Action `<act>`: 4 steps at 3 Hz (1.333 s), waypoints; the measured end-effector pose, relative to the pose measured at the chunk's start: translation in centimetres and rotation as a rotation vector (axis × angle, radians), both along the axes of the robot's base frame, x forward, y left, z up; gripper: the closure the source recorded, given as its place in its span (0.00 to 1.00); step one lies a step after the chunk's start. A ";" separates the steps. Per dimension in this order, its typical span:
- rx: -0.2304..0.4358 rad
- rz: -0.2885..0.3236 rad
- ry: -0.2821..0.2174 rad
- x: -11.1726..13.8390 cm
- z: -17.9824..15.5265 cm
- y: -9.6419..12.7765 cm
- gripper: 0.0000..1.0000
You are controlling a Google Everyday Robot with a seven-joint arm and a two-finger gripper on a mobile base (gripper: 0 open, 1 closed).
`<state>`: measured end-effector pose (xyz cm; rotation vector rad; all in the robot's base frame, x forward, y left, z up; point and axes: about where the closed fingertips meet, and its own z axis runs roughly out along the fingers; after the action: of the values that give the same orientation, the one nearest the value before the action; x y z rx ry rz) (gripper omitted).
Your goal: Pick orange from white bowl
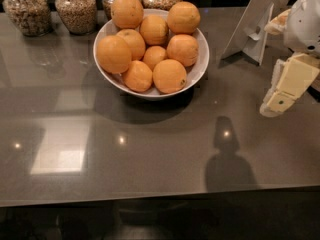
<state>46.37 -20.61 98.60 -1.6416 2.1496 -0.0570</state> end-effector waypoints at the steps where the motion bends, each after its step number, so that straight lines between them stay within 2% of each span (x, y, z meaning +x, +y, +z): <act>1: 0.067 -0.010 -0.066 3.2 0.7 1.5 0.00; 2: 0.123 -0.021 -0.121 7.2 1.3 3.4 0.00; 4: 0.181 -0.056 -0.154 14.5 1.5 7.8 0.00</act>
Offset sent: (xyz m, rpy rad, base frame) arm 0.1210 0.0565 0.0209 0.1914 -0.1850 -0.0365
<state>60.86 -12.86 100.12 -1.4282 2.0212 -0.0054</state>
